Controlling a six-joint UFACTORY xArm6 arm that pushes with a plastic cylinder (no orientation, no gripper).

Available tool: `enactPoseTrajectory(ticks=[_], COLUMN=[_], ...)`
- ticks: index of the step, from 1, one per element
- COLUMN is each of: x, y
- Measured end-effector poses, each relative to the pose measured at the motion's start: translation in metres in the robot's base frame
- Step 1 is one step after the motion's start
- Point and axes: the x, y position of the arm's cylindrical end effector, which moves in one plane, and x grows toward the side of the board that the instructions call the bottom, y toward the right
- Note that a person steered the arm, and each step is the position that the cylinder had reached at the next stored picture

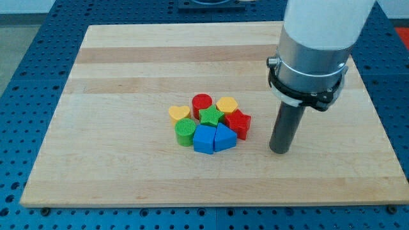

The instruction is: Separate red circle and yellow heart from group of blocks

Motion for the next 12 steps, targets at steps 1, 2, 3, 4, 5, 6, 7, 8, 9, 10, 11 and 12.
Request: enactPoseTrajectory(ticks=[1,2,3,4,5,6,7,8,9,10,11,12], x=[-0.056,-0.119,-0.117,-0.110,-0.110,-0.110,-0.108,-0.126,-0.123,-0.119,-0.103,-0.074], y=[-0.017,-0.043,-0.075,-0.127,-0.166,-0.166,-0.167,-0.126,-0.114,-0.120,-0.136,-0.150])
